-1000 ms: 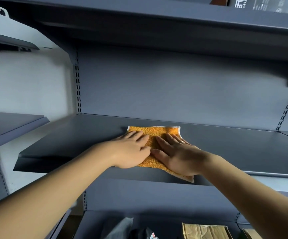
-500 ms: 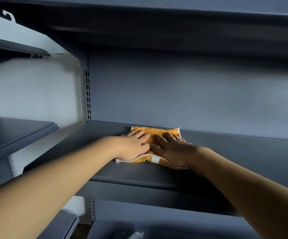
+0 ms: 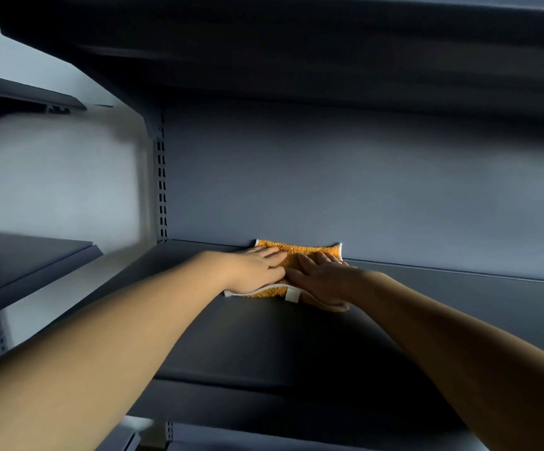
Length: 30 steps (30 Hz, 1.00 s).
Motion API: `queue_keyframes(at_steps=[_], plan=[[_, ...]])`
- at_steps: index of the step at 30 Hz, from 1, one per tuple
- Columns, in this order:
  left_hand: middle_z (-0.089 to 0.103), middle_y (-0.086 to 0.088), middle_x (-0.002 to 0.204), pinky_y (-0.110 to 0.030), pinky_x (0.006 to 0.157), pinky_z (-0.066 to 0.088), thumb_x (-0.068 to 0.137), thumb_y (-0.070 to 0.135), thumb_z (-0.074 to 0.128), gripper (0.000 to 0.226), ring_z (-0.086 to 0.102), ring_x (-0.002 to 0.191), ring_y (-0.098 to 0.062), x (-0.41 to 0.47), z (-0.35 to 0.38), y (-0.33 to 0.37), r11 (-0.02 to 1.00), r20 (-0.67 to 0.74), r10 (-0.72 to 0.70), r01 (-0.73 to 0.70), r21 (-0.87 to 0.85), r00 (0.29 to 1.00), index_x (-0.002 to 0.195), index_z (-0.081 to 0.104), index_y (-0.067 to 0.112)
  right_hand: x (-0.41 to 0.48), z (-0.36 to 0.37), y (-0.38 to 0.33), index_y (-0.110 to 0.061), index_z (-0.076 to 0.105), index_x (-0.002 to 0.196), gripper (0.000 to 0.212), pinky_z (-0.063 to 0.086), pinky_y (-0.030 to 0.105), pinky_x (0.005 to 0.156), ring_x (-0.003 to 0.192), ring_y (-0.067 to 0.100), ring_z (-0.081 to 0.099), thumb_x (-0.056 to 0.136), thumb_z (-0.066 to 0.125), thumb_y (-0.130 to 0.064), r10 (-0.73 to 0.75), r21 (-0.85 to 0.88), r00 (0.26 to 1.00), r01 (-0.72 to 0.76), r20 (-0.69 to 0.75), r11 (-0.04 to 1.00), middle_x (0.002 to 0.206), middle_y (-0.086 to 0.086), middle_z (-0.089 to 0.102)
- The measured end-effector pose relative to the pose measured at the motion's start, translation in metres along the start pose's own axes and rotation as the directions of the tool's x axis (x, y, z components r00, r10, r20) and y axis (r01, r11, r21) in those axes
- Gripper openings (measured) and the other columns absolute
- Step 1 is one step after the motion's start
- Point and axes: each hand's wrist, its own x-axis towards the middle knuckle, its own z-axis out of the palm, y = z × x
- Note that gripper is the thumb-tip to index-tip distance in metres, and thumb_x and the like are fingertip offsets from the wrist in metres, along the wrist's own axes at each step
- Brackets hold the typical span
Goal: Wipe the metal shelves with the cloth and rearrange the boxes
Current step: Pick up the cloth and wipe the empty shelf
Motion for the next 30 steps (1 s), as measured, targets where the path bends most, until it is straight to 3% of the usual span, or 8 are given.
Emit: queue_keyframes(at_steps=[6,13,18,22,24,30], plan=[[-0.015,-0.009,0.168,-0.043,0.126,-0.001,0.111,0.017,0.017,0.051,-0.017,0.154,-0.028,-0.007,-0.009,-0.006,0.991,0.185,0.0,-0.024,0.129,0.983,0.161,0.011,0.01,-0.002,0.002,-0.013,-0.026,0.007,0.162,0.077,0.014,0.059,0.124,0.155,0.04,0.004,0.099,0.01,-0.069,0.035,-0.001,0.998,-0.036,-0.055,0.999,0.168,0.016,0.006],[-0.018,-0.003,0.167,-0.038,0.126,-0.004,0.112,0.023,0.015,0.051,-0.019,0.154,-0.02,-0.032,-0.002,-0.058,0.996,0.186,-0.044,0.03,0.078,0.982,0.161,0.009,0.011,0.004,-0.011,-0.07,-0.023,0.004,0.163,0.079,0.013,0.057,0.124,0.155,0.041,0.004,0.1,0.011,-0.07,-0.008,-0.006,0.999,0.007,-0.037,1.0,0.169,0.018,0.003],[-0.014,-0.005,0.168,-0.03,0.124,-0.008,0.112,0.019,0.018,0.049,-0.016,0.154,-0.019,-0.032,0.005,-0.067,0.995,0.123,-0.104,0.104,0.002,0.987,0.159,0.017,0.006,0.003,-0.013,-0.085,-0.022,0.003,0.163,0.077,0.01,0.055,0.124,0.155,0.044,0.002,0.102,0.011,-0.067,0.042,0.012,0.998,-0.041,-0.052,0.999,0.168,0.024,0.0],[-0.01,0.0,0.169,-0.041,0.127,0.0,0.111,0.032,0.016,0.055,-0.011,0.155,-0.018,-0.038,0.003,-0.054,0.982,0.128,-0.162,0.172,-0.077,0.979,0.161,0.002,0.016,-0.008,-0.011,-0.084,-0.023,0.003,0.163,0.072,0.007,0.055,0.123,0.155,0.041,-0.001,0.103,0.011,-0.063,0.03,0.045,0.998,-0.028,-0.058,0.999,0.168,0.022,-0.001],[-0.006,-0.004,0.169,-0.041,0.127,0.0,0.111,0.029,0.019,0.055,-0.008,0.156,-0.021,-0.046,0.0,-0.045,0.973,0.131,-0.203,0.215,-0.084,0.97,0.161,0.005,0.011,-0.015,-0.009,-0.085,-0.025,0.0,0.163,0.072,0.004,0.054,0.124,0.155,0.041,-0.004,0.103,0.01,-0.063,0.01,0.053,0.998,-0.007,-0.058,0.999,0.168,0.02,-0.005],[-0.017,0.004,0.167,-0.044,0.127,-0.002,0.109,0.041,0.012,0.058,-0.018,0.154,-0.016,-0.075,0.001,-0.03,0.97,0.183,-0.207,0.225,-0.086,0.961,0.161,-0.002,0.019,-0.048,0.0,-0.081,-0.027,0.0,0.163,0.073,0.002,0.051,0.126,0.156,0.037,-0.005,0.102,0.011,-0.065,-0.101,0.051,0.992,0.104,-0.072,0.993,0.17,0.013,-0.005]])
